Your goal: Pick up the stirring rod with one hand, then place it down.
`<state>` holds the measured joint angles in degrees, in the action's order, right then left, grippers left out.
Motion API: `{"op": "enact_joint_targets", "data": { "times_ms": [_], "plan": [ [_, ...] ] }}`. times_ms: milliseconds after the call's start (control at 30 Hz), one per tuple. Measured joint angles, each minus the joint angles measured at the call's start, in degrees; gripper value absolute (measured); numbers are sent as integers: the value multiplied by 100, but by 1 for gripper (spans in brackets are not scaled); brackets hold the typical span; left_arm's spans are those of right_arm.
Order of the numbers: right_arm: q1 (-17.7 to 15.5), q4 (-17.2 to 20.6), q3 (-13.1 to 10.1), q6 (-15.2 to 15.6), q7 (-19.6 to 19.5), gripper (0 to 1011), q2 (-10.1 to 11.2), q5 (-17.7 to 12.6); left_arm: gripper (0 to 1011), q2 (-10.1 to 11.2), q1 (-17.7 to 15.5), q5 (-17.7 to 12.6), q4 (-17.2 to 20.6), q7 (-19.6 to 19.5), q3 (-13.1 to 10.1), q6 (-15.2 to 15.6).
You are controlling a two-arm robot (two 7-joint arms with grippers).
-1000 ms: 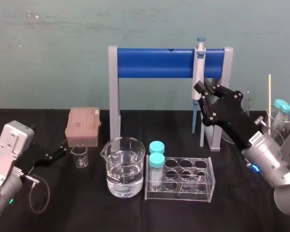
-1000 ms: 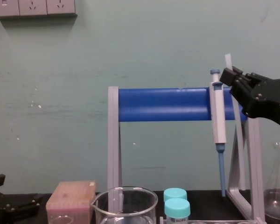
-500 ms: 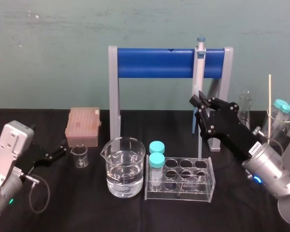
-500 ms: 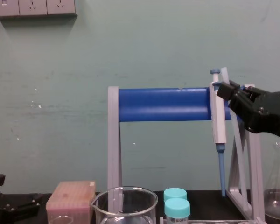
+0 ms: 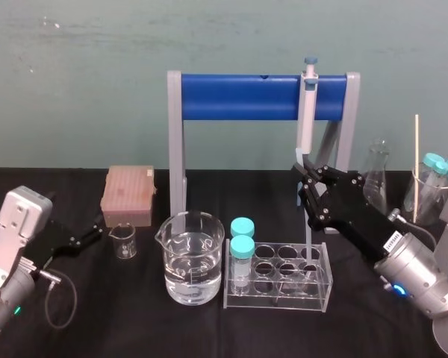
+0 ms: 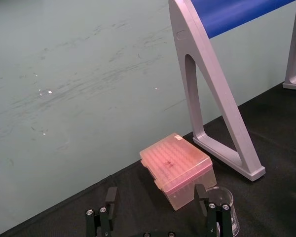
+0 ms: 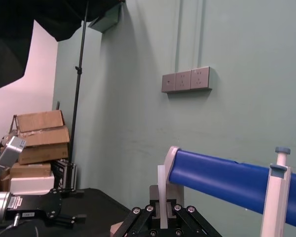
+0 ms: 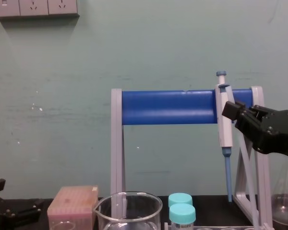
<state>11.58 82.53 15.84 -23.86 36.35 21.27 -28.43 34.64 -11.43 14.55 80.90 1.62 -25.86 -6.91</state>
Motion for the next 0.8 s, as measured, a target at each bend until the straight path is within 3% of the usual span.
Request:
{"op": "enact_joint_targets", "data": {
  "times_ms": [800],
  "plan": [
    [11,-167,96,127,19,69,127,58,1000,0,0,0,0,0,0,0]
  ]
}}
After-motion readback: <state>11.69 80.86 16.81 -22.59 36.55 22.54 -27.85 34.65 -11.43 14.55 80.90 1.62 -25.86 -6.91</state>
